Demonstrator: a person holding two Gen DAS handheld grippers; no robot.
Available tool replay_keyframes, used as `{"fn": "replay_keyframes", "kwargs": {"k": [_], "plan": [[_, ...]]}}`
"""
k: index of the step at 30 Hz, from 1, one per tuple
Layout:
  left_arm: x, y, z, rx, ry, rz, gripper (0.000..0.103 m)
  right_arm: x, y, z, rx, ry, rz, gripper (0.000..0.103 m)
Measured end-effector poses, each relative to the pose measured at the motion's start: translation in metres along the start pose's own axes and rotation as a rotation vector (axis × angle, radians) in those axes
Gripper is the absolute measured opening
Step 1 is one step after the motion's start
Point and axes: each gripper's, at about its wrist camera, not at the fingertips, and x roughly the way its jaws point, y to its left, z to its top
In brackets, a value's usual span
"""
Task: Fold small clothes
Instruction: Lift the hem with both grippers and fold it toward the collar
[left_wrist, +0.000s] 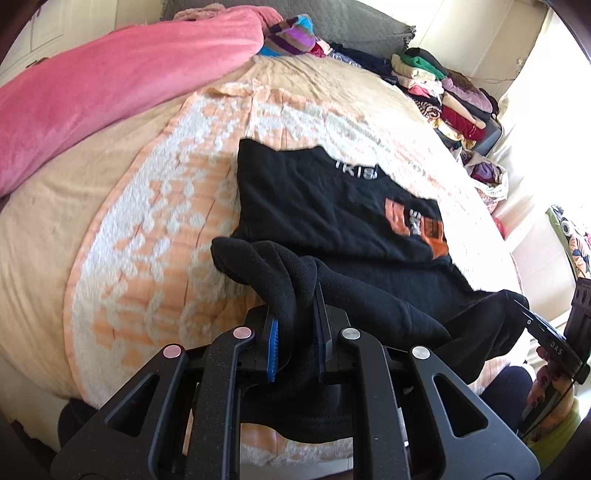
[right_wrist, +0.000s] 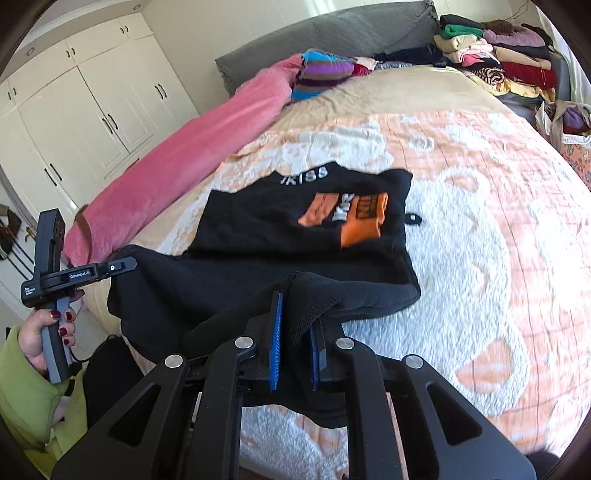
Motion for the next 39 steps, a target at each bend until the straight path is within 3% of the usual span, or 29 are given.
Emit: {"fn": "replay_keyframes", "kwargs": {"k": [14,39], "plan": [[0.031,-0.012,0.054,0.006,-0.079,0.008,0.008,0.021,-0.021,0.047,-0.014,-0.101,-0.05,0.011],[0.106,-0.006,0.096,-0.012,-0.068,0.056,0.008,0.083,-0.07,0.069,0.004,-0.081,-0.137,0.011]]}}
